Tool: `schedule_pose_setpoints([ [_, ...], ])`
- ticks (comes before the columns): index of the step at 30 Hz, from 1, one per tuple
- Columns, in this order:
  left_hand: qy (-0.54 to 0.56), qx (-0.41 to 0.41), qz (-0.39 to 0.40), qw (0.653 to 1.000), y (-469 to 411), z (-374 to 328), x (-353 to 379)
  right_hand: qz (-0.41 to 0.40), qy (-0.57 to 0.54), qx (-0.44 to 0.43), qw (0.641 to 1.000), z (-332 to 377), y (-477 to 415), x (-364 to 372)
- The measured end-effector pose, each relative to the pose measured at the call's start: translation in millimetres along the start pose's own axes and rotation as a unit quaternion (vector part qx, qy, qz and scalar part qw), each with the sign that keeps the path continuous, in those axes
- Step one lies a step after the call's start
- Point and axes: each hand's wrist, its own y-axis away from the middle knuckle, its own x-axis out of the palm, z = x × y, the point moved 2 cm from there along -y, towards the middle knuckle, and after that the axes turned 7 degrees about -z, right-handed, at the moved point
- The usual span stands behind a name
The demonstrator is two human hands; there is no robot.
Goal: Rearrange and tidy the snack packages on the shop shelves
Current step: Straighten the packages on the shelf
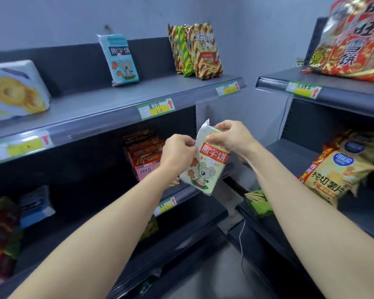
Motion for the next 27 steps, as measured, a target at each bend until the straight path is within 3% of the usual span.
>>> schedule_pose_setpoints([
  [6, 0.048, 0.009, -0.120, 0.992, -3, -35, -69, -0.051, -0.154, -0.078, 0.984, 56, 16, 16],
  [13, 0.121, 0.015, -0.236, 0.964, -43, -49, -134, 0.013, -0.117, -0.142, 0.983, 106, 0, 56],
  [21, 0.266, 0.007, -0.220, 0.939, -98, -33, -153, 0.073, -0.096, -0.185, 0.975, 153, -71, 96],
  [27, 0.307, 0.004, -0.213, 0.927, -145, -31, -164, 0.142, -0.121, -0.194, 0.963, 179, -130, 116],
])
